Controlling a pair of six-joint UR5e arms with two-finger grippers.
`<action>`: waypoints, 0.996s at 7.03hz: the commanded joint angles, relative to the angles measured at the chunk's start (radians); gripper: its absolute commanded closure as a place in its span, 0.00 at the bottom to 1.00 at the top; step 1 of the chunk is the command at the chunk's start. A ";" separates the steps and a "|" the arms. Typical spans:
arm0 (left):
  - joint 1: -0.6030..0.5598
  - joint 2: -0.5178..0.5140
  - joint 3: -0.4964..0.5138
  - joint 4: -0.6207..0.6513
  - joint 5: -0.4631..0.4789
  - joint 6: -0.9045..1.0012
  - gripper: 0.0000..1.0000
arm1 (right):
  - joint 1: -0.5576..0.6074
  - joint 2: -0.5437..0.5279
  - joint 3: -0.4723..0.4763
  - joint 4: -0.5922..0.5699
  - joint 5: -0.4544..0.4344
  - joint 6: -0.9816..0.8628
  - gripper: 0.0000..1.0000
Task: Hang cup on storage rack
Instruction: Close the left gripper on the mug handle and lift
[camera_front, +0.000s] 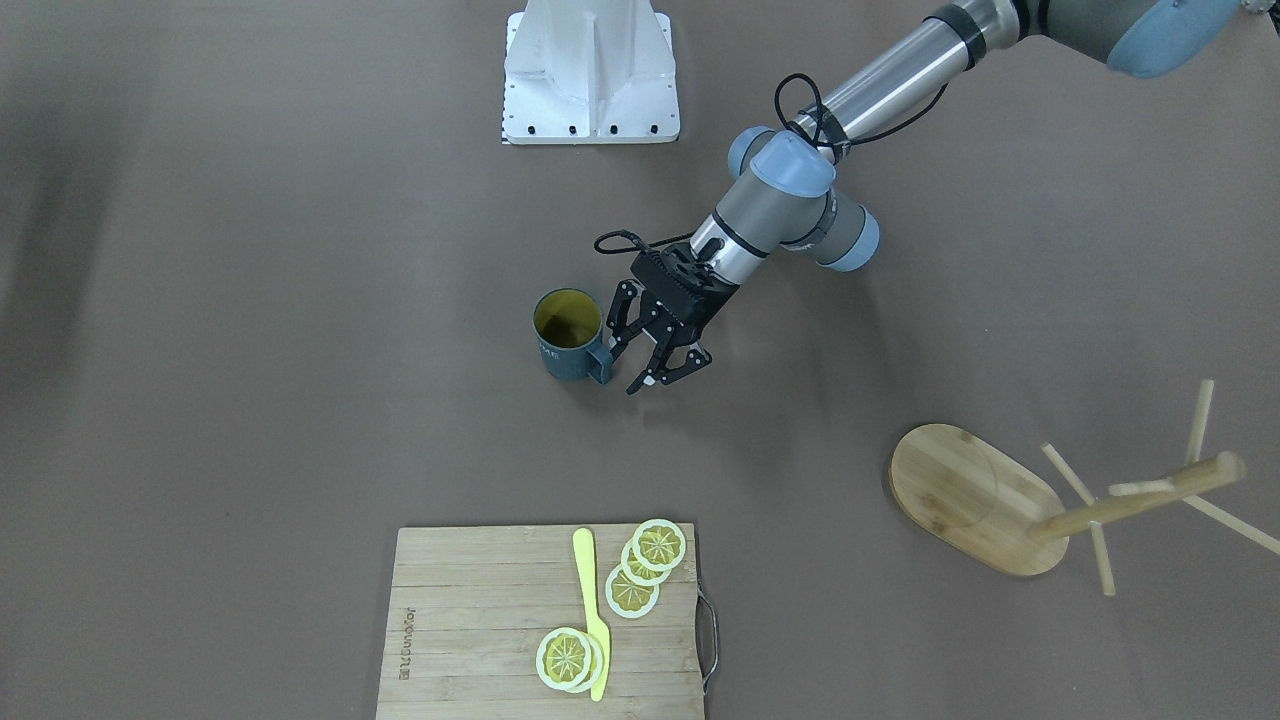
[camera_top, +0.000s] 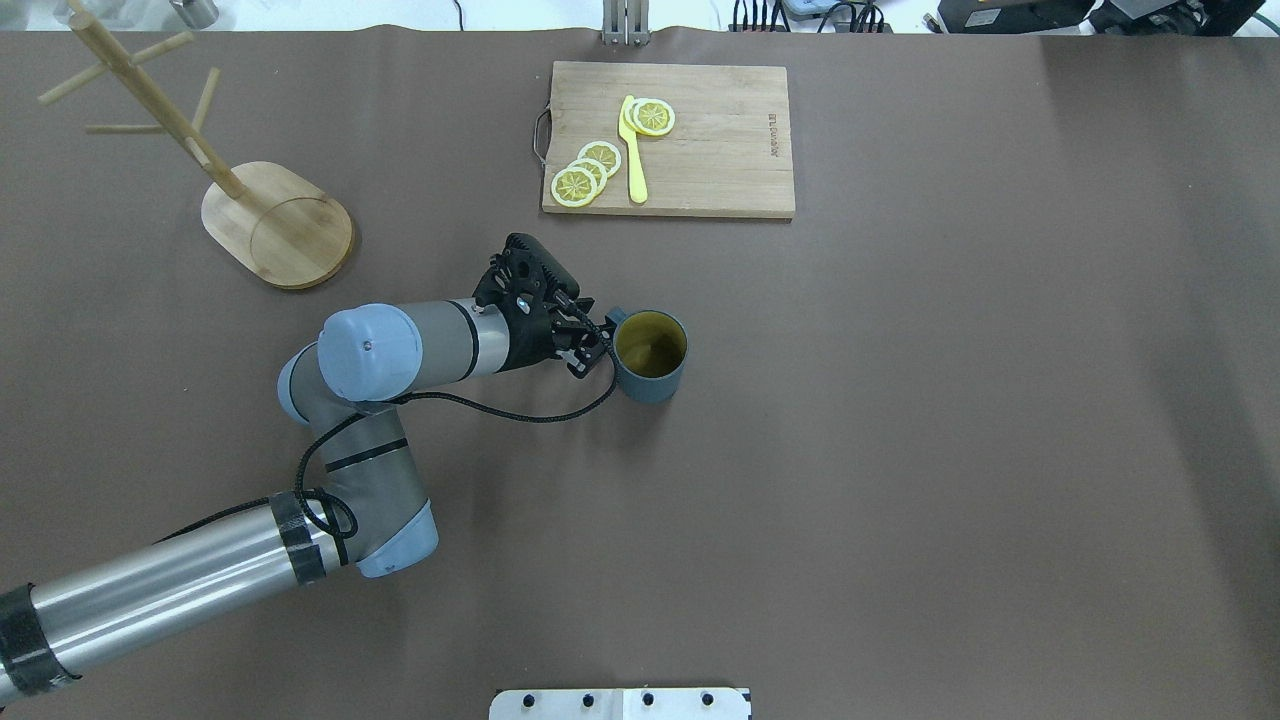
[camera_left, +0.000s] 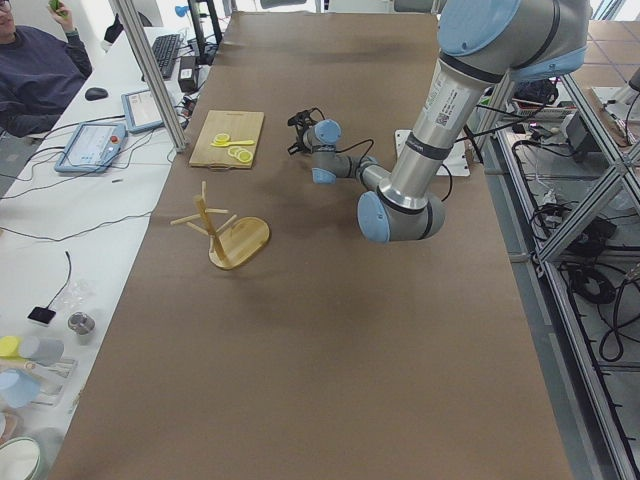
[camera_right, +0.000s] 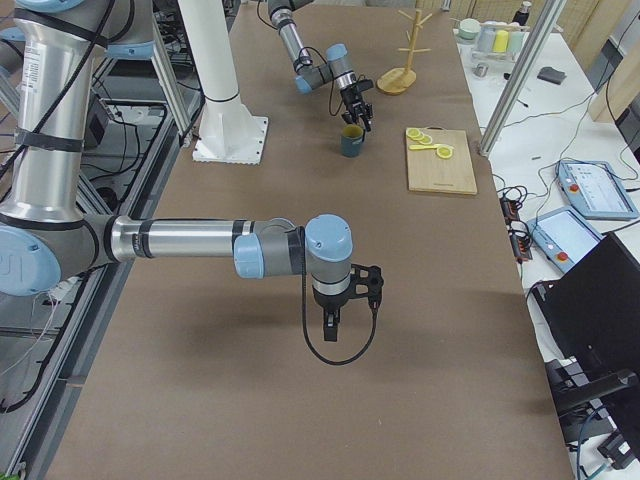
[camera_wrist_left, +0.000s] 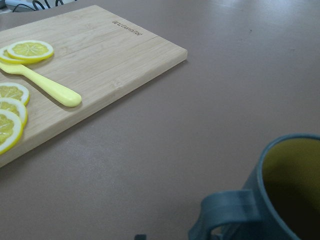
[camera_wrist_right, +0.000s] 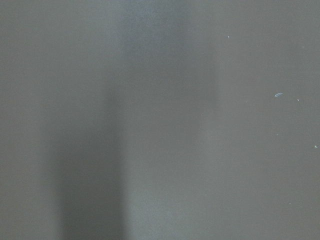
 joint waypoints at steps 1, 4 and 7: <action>0.000 -0.014 0.010 0.000 -0.004 0.000 0.49 | 0.000 0.001 0.000 0.000 0.000 0.000 0.00; 0.012 -0.025 0.012 -0.006 -0.005 -0.002 0.68 | -0.001 0.001 -0.002 0.000 0.000 0.000 0.00; 0.011 -0.022 -0.008 -0.014 -0.007 -0.092 1.00 | 0.000 0.001 -0.002 0.002 0.000 0.000 0.00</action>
